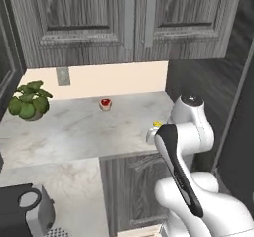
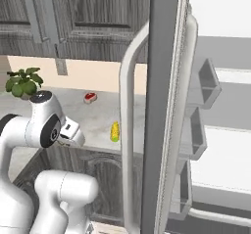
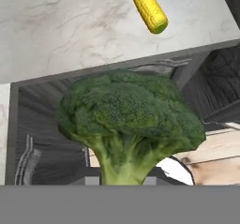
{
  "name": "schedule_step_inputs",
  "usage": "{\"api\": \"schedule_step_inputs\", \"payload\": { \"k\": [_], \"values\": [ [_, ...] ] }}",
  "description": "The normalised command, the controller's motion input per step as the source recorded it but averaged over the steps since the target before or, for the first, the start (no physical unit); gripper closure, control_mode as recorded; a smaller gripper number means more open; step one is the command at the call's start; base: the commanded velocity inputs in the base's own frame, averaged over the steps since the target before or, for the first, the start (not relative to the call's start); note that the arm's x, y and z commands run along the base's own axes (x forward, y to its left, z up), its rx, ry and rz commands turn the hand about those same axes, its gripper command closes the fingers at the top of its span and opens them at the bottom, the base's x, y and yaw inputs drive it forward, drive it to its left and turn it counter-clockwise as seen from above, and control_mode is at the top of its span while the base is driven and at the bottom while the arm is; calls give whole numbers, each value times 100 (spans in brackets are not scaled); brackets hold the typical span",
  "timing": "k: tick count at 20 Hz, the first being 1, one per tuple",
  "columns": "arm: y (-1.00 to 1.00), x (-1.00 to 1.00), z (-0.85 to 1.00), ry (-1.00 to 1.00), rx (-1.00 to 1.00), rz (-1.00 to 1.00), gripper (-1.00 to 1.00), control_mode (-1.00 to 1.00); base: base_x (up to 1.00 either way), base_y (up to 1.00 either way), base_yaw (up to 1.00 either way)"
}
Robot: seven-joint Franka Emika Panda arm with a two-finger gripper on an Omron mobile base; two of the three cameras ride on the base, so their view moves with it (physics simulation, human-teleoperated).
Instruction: Place the corn and broccoli inside the fridge drawer. Close the drawer after placing the vegetables.
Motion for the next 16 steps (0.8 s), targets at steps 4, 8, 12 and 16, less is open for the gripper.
{"api": "schedule_step_inputs", "payload": {
  "k": [4, 8, 12, 16],
  "values": [
    [0, 0, 0, 0, 0, 0, 100, 100, -100, 0, -2],
    [0, 0, 0, 0, 0, 0, 100, 100, -100, -23, -9],
    [0, 0, 0, 0, 0, 0, 100, 100, -95, -95, -16],
    [0, 0, 0, 0, 0, 0, 100, 100, -52, -100, -9]
  ]
}}
